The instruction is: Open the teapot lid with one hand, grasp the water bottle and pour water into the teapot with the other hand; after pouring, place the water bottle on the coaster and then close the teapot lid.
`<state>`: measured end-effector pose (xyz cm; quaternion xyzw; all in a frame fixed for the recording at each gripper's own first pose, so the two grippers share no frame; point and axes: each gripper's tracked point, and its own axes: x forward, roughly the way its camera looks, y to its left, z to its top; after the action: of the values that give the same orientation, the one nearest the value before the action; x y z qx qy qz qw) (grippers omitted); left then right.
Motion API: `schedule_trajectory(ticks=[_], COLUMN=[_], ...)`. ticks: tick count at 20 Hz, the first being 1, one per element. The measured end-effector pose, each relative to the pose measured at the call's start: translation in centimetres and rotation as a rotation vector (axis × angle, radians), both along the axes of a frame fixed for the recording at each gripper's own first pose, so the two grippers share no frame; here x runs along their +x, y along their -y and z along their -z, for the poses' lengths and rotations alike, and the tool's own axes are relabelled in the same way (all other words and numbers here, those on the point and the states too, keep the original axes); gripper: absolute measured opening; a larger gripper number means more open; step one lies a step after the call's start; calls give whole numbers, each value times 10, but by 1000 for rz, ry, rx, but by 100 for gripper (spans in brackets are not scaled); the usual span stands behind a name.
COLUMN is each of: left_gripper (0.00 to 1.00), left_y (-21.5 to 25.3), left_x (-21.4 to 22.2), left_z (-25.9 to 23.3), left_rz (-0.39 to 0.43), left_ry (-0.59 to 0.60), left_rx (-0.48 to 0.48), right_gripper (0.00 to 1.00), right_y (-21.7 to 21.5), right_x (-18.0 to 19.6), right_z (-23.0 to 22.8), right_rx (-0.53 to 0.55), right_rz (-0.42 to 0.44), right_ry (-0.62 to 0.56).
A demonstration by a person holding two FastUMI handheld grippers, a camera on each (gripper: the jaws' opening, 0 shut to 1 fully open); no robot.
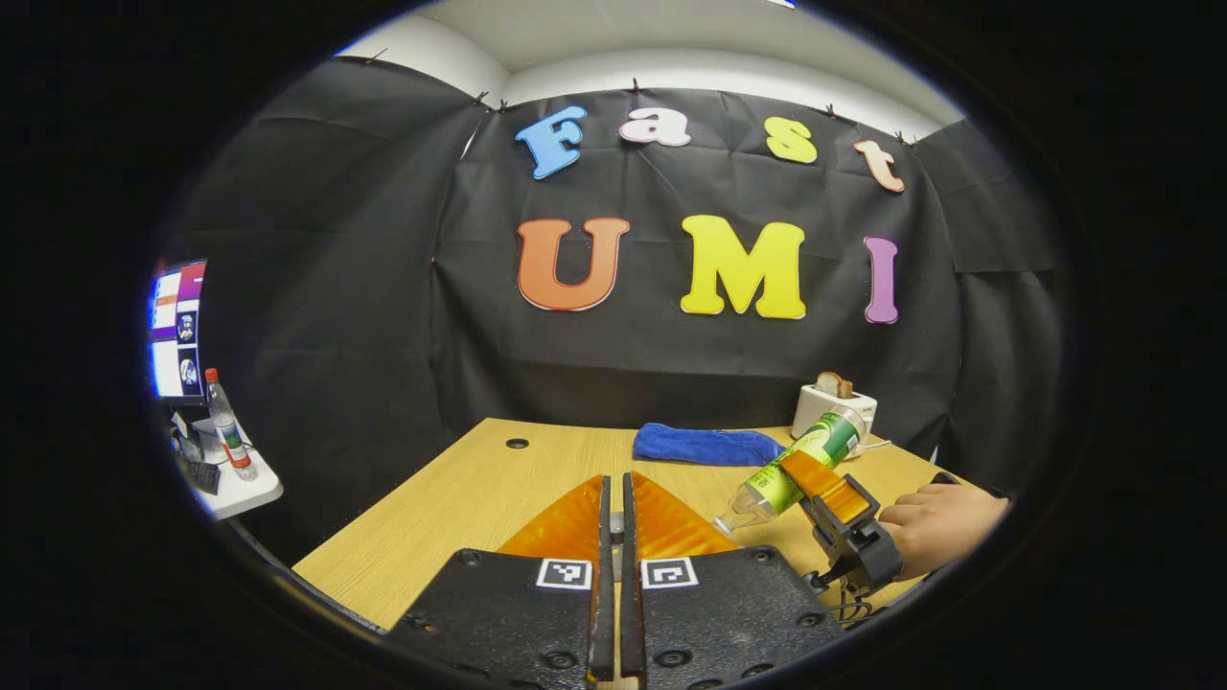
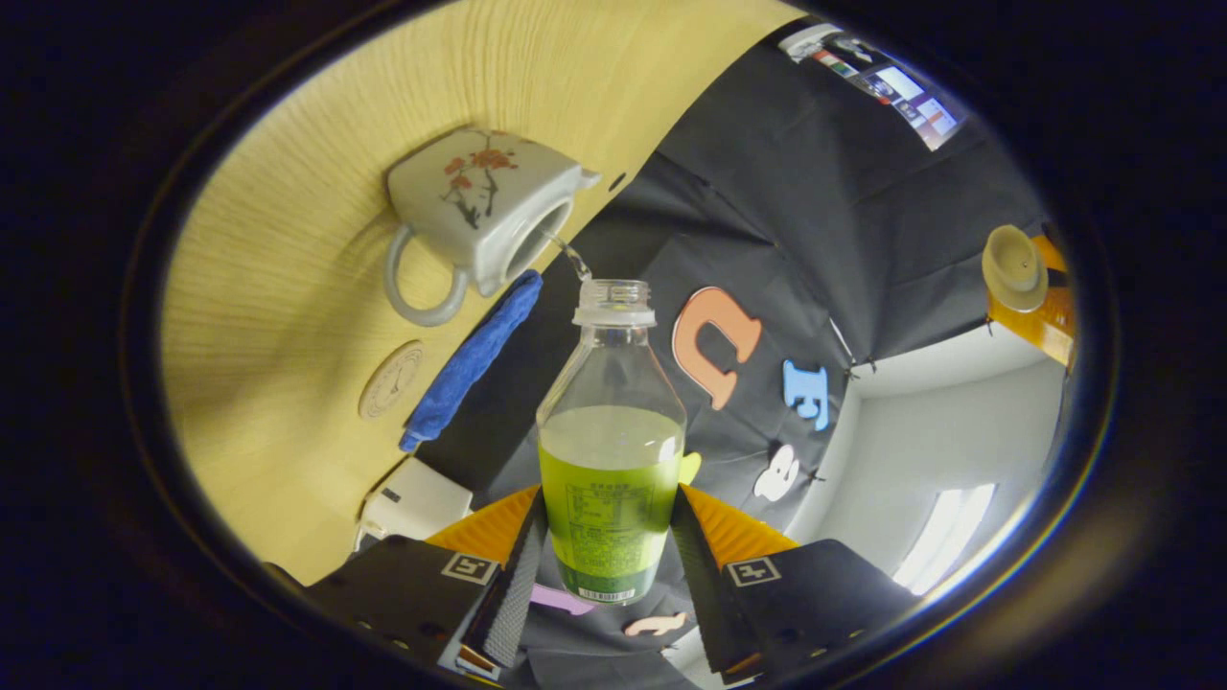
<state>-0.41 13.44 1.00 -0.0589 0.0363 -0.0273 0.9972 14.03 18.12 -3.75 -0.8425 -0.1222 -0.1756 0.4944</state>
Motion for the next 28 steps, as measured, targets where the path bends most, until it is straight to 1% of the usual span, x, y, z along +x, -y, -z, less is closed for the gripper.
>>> schedule_trajectory(ticks=[2,3,4,7,11,16,17,18,21,22,23,24,27,28], left_gripper=[5,5,5,5,5,5,5,5,5,5,5,5,5,5], left_y=[0,0,0,0,0,0,1,1,1,1,1,1,0,0], left_x=[0,0,0,0,1,1,1,1,1,1,2,2,2,2], left_z=[0,0,0,2,3,3,3,2,3,3,3,5,4,4], left_rz=[1,2,3,2,0,4,7,10,10,9,8,7,4,2], left_ry=[-2,-2,-2,-4,-10,-13,-12,-12,-12,-12,-14,-17,-16,-18], left_rx=[4,5,7,9,16,15,14,14,15,16,15,14,8,6], right_gripper=[71,73,71,71,71,71,73,71,71,73,71,71,71,74], right_y=[2,3,3,4,-2,-2,-1,-1,-1,0,0,1,7,7], right_x=[2,1,2,0,0,0,0,1,0,-2,-1,2,6,9], right_z=[-2,-3,-5,-8,-12,-14,-14,-15,-17,-17,-17,-16,-12,-11], right_rx=[-8,-13,-17,-43,-82,-81,-79,-83,-76,-69,-58,-35,72,107], right_rz=[0,4,6,11,-3,-18,-23,-20,-20,-22,-25,-35,-54,-64], right_ry=[5,8,10,24,45,73,73,76,79,78,78,74,49,35])
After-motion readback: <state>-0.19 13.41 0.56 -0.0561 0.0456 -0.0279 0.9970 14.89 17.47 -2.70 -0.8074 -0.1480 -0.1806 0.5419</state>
